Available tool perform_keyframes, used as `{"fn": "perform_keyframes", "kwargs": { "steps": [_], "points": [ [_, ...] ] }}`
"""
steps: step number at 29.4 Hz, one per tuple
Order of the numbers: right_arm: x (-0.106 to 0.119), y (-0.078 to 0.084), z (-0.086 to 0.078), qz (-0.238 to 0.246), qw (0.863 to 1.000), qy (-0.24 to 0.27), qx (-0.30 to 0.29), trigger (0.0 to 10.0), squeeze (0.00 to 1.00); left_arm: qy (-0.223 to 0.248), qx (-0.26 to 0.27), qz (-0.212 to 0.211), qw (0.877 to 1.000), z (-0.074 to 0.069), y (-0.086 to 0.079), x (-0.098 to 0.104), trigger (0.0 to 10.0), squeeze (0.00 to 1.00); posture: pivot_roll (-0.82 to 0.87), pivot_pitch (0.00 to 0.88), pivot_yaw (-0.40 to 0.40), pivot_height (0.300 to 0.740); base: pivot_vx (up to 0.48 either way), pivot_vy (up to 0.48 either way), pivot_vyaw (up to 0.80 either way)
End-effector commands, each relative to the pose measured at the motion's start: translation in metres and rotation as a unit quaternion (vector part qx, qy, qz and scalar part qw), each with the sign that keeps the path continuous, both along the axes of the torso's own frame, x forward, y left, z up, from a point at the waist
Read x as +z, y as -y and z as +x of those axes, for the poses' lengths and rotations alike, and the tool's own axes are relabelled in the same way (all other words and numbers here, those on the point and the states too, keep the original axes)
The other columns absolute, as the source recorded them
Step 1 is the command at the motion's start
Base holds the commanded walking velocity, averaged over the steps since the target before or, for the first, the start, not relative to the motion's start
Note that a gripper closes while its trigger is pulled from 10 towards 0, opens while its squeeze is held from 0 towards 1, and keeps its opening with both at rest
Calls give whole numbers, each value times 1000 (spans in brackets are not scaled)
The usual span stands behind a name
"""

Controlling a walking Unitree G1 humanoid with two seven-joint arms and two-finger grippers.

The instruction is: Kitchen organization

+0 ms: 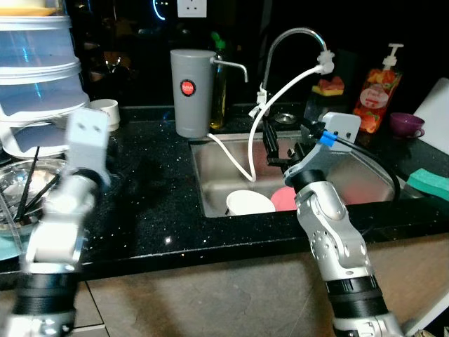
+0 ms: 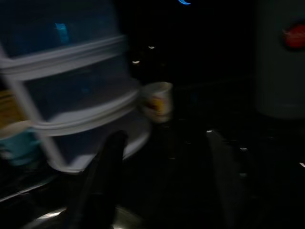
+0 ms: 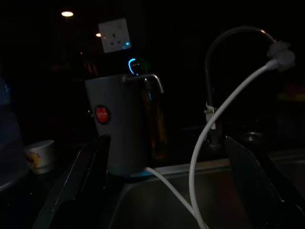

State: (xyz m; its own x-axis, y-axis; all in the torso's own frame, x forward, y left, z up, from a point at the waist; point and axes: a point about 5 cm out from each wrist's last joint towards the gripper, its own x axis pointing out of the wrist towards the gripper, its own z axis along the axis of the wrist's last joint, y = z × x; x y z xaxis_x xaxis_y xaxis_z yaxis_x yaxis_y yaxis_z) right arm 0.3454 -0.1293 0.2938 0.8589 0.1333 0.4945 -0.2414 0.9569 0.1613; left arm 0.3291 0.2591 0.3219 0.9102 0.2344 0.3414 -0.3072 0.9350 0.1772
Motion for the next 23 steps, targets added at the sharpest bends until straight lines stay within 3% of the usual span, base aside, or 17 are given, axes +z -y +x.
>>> {"fn": "perform_keyframes", "kwargs": {
  "steps": [1,9,10,15,16,19,21,22,23],
  "points": [
    [-1,-4,-1,-1,1000,0,11,10000,0,-20,11,5,1000,-5,-12,7,10000,1000,176,70,-40,740,0,0,0],
    [0,-7,-3,0,1000,3,19,10000,0,-41,9,22,999,-9,-22,21,10000,1000,176,70,-40,740,0,0,0],
    [5,-11,-6,-10,999,15,30,10000,0,-69,-55,31,996,-15,-21,32,10000,0,200,84,-35,740,0,0,0],
    [11,-17,-12,-38,998,33,44,10000,0,-106,-126,35,986,-22,-15,31,10000,0,197,87,-30,740,0,0,0],
    [18,-26,-22,-77,992,57,83,10000,0,-142,-193,46,970,-32,-10,28,10000,0,199,97,-22,740,0,0,0],
    [20,-30,-27,-90,989,64,100,10000,0,-155,-213,50,963,-36,-9,28,10000,0,199,97,-22,740,0,0,0],
    [19,-37,-34,-135,980,67,128,10000,0,-197,-209,54,956,-44,-27,27,10000,0,200,100,-20,740,0,0,0],
    [19,-37,-34,-135,980,67,128,10000,0,-197,-209,54,956,-44,-27,27,10000,0,200,100,-20,740,0,0,0],
    [18,-38,-38,-146,977,69,138,10000,0,-213,-193,49,957,-49,-42,30,10000,0,212,111,-23,740,0,0,0]
  ]
}}
